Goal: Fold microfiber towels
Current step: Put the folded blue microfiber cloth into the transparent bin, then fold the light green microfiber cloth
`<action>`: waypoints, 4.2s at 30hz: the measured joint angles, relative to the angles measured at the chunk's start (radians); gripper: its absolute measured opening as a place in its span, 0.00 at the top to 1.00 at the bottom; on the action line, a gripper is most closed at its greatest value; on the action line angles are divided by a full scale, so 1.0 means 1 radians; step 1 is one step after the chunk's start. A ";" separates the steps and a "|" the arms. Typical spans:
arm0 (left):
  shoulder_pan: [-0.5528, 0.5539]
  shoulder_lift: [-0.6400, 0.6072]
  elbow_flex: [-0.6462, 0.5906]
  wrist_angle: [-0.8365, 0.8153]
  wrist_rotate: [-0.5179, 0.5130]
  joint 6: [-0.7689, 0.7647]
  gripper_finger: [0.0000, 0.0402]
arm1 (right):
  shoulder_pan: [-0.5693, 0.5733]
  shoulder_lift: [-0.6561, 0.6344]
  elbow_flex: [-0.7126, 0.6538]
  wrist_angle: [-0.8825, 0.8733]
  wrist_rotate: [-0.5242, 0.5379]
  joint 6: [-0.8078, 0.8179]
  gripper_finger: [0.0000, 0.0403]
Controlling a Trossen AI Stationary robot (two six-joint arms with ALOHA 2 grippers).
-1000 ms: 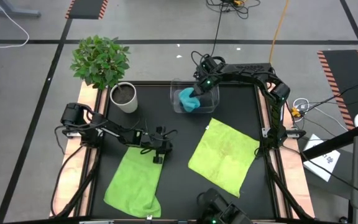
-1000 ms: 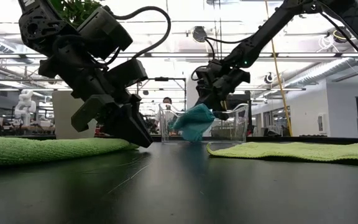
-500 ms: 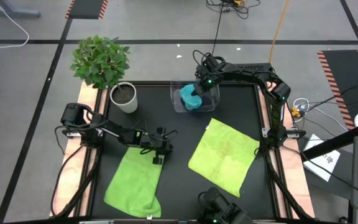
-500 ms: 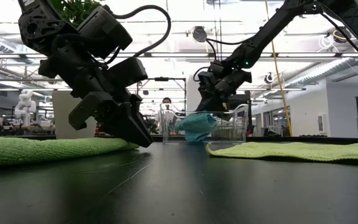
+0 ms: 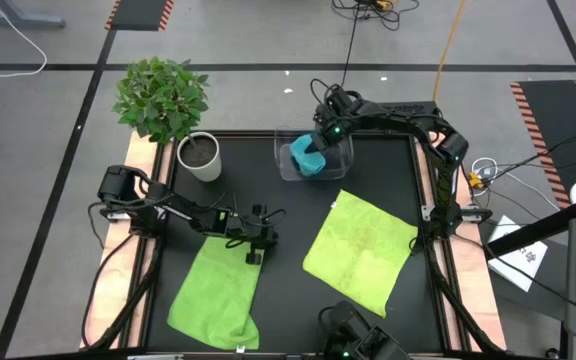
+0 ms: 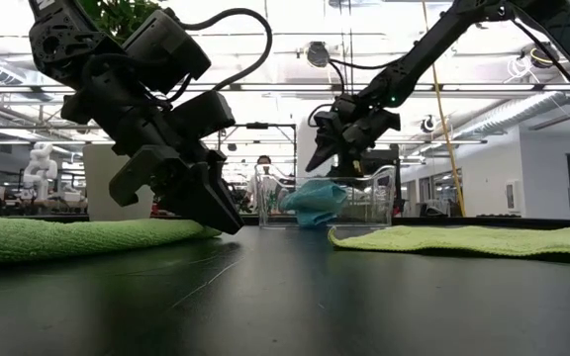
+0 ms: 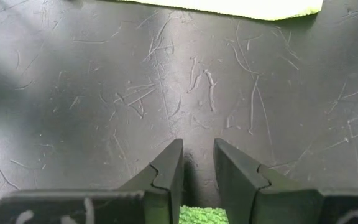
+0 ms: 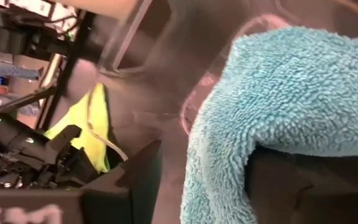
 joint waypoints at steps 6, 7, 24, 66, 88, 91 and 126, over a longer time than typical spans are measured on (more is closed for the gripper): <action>0.000 0.000 0.000 0.000 0.007 -0.005 0.77 | 0.000 -0.059 0.000 0.052 0.001 0.003 0.44; 0.000 0.000 0.000 0.000 0.008 -0.005 0.77 | 0.000 -0.071 0.000 0.055 0.003 0.012 0.43; -0.001 0.000 0.000 0.008 0.010 -0.017 0.77 | 0.004 -0.123 0.000 0.013 0.081 0.012 0.43; -0.001 0.000 0.000 0.031 0.016 -0.019 0.77 | 0.850 -0.618 -0.423 -0.196 0.706 -0.068 1.00; 0.001 -0.001 0.000 0.090 -0.064 -0.068 0.77 | 1.093 -0.543 -0.767 0.276 0.891 0.151 1.00; 0.001 -0.001 0.000 0.088 -0.064 -0.075 0.77 | 1.123 -0.515 -0.767 0.293 0.833 0.220 1.00; -0.182 0.023 0.001 0.315 0.066 0.003 0.77 | 1.107 -0.499 -0.765 0.344 0.761 0.266 0.69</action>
